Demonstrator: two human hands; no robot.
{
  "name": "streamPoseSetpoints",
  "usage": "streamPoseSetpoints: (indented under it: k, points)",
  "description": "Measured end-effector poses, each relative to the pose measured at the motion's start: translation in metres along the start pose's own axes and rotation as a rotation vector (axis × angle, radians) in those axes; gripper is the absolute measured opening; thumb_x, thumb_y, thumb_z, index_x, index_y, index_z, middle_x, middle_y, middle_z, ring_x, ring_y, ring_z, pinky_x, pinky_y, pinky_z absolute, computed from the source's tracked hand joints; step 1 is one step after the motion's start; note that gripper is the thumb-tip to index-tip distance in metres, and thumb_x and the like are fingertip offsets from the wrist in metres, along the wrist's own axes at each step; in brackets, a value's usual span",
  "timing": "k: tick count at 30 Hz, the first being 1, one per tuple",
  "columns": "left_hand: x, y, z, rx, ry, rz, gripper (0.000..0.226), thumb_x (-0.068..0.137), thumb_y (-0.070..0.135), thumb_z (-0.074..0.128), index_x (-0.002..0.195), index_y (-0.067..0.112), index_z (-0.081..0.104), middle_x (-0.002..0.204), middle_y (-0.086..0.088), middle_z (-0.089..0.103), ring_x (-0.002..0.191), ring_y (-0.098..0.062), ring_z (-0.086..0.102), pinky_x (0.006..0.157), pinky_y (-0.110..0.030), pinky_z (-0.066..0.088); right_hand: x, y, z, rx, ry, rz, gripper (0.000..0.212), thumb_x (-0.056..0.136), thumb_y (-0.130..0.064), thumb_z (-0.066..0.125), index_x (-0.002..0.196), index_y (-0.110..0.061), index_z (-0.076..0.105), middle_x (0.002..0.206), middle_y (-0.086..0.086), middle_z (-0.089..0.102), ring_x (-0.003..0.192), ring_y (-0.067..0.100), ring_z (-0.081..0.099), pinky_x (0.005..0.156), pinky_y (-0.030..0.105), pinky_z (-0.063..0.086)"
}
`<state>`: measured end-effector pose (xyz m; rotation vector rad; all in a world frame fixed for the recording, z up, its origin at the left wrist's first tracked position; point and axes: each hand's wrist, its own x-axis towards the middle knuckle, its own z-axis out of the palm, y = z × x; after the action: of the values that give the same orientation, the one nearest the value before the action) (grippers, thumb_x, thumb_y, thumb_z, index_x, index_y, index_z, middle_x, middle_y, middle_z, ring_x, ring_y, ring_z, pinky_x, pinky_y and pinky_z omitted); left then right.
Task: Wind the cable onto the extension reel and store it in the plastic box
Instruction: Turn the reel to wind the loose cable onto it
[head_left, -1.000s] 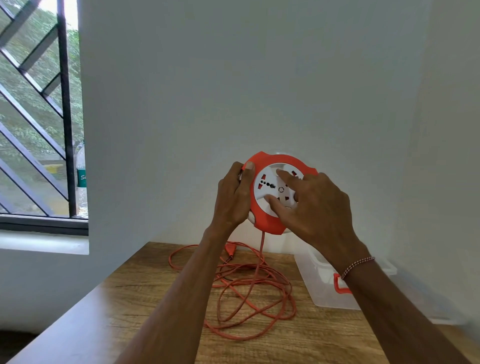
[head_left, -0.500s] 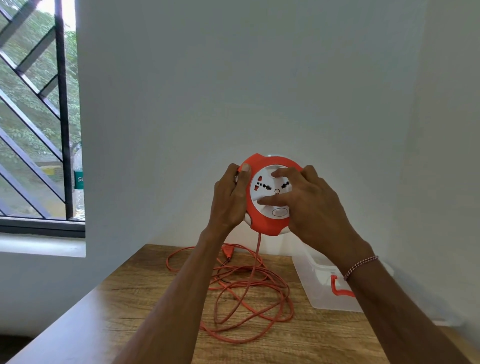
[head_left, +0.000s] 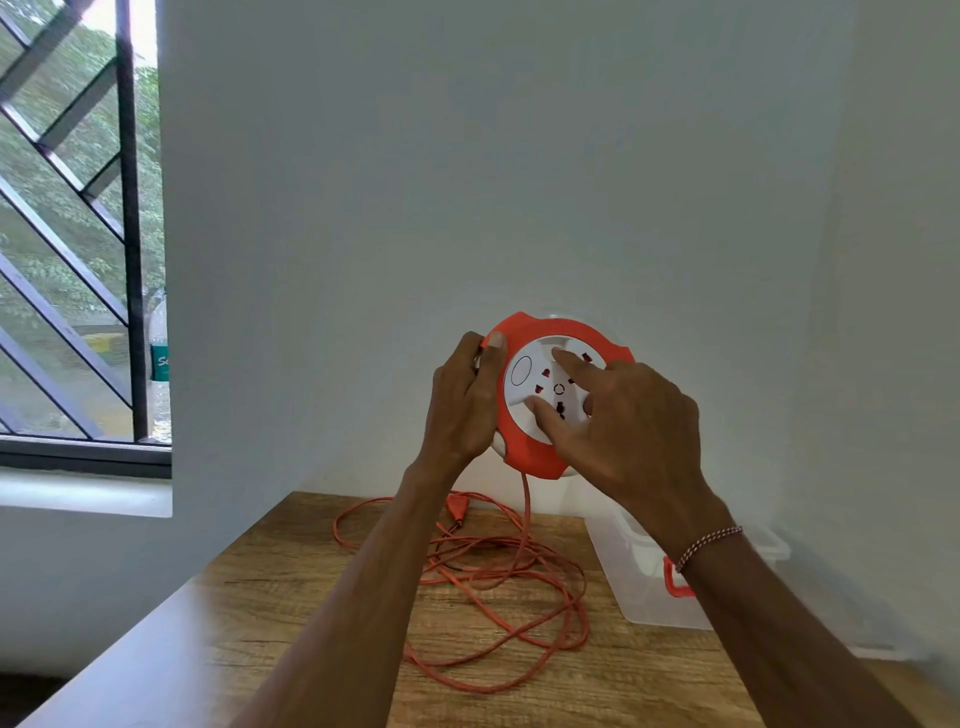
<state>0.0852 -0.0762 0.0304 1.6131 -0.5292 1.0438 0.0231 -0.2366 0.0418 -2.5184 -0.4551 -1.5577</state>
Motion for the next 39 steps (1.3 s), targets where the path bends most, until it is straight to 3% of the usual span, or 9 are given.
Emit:
streamPoseSetpoints:
  k: [4, 8, 13, 18, 23, 27, 31, 35, 39]
  points:
    - [0.0, -0.001, -0.002, -0.046, 0.012, -0.02, 0.039, 0.1, 0.047, 0.038, 0.088, 0.013, 0.053, 0.075, 0.003, 0.066, 0.061, -0.021, 0.065, 0.052, -0.035, 0.055, 0.003, 0.006, -0.004, 0.108, 0.017, -0.095, 0.047, 0.086, -0.047, 0.061, 0.125, -0.02, 0.061, 0.108, 0.009, 0.07, 0.096, 0.028, 0.064, 0.075, 0.04, 0.057]
    - [0.001, -0.001, -0.001, -0.057, 0.015, -0.013, 0.038, 0.1, 0.045, 0.038, 0.089, 0.013, 0.055, 0.074, 0.007, 0.067, 0.059, -0.012, 0.064, 0.053, -0.025, 0.054, 0.008, 0.013, -0.007, 0.114, -0.017, -0.273, 0.035, 0.072, -0.015, 0.08, 0.105, -0.019, 0.071, 0.118, 0.012, 0.063, 0.104, 0.031, 0.056, 0.075, 0.043, 0.057]
    - [0.002, 0.001, 0.0, -0.07, 0.011, -0.01, 0.032, 0.1, 0.043, 0.038, 0.09, 0.018, 0.056, 0.075, 0.016, 0.069, 0.063, -0.009, 0.067, 0.054, -0.018, 0.055, 0.006, 0.008, -0.009, 0.039, -0.236, -0.287, 0.057, 0.064, -0.019, 0.086, 0.114, -0.037, 0.066, 0.14, 0.005, 0.047, 0.123, 0.031, 0.04, 0.091, 0.049, 0.048]
    - [0.001, 0.003, 0.002, -0.075, -0.001, -0.01, 0.031, 0.102, 0.041, 0.039, 0.088, 0.018, 0.055, 0.072, 0.017, 0.067, 0.061, -0.008, 0.067, 0.052, -0.016, 0.052, 0.003, 0.009, -0.004, -0.055, -0.166, -0.245, 0.066, 0.059, -0.04, 0.086, 0.12, -0.041, 0.061, 0.127, 0.009, 0.055, 0.11, 0.03, 0.049, 0.084, 0.045, 0.051]
    - [-0.002, 0.003, 0.002, -0.079, -0.003, -0.024, 0.034, 0.101, 0.043, 0.04, 0.089, 0.015, 0.056, 0.072, 0.009, 0.068, 0.058, -0.009, 0.066, 0.051, -0.02, 0.054, 0.0, 0.009, 0.002, -0.025, -0.017, -0.122, 0.059, 0.073, -0.052, 0.063, 0.13, -0.039, 0.053, 0.11, 0.009, 0.063, 0.093, 0.026, 0.059, 0.072, 0.036, 0.054]
    - [-0.001, 0.005, 0.001, -0.081, 0.002, -0.031, 0.031, 0.1, 0.043, 0.04, 0.094, 0.018, 0.057, 0.073, 0.017, 0.069, 0.063, -0.007, 0.069, 0.051, -0.015, 0.051, 0.002, 0.005, 0.001, 0.034, 0.014, -0.023, 0.065, 0.079, -0.068, 0.053, 0.131, -0.027, 0.056, 0.109, 0.003, 0.072, 0.087, 0.023, 0.069, 0.074, 0.036, 0.057]
    - [-0.002, 0.005, 0.001, -0.093, 0.012, -0.043, 0.029, 0.1, 0.042, 0.041, 0.097, 0.019, 0.058, 0.077, 0.017, 0.07, 0.068, -0.007, 0.07, 0.053, -0.014, 0.052, 0.004, 0.005, -0.002, 0.078, 0.017, -0.058, 0.057, 0.083, -0.058, 0.058, 0.127, -0.022, 0.06, 0.111, 0.006, 0.071, 0.094, 0.026, 0.066, 0.074, 0.038, 0.057]
    - [-0.001, 0.005, 0.0, -0.105, 0.018, -0.053, 0.026, 0.101, 0.039, 0.04, 0.096, 0.022, 0.059, 0.077, 0.018, 0.071, 0.067, -0.008, 0.07, 0.055, -0.015, 0.054, 0.008, 0.013, -0.006, 0.127, 0.064, -0.206, 0.031, 0.082, -0.025, 0.071, 0.112, -0.018, 0.069, 0.109, 0.011, 0.068, 0.095, 0.027, 0.059, 0.073, 0.042, 0.059]
    - [-0.001, 0.004, 0.001, -0.094, 0.021, -0.04, 0.031, 0.1, 0.04, 0.04, 0.1, 0.016, 0.059, 0.08, 0.013, 0.07, 0.067, -0.009, 0.07, 0.054, -0.016, 0.053, 0.009, 0.015, -0.01, 0.127, -0.162, -0.291, 0.043, 0.071, -0.014, 0.081, 0.109, -0.03, 0.07, 0.133, 0.006, 0.055, 0.117, 0.03, 0.047, 0.087, 0.045, 0.051]
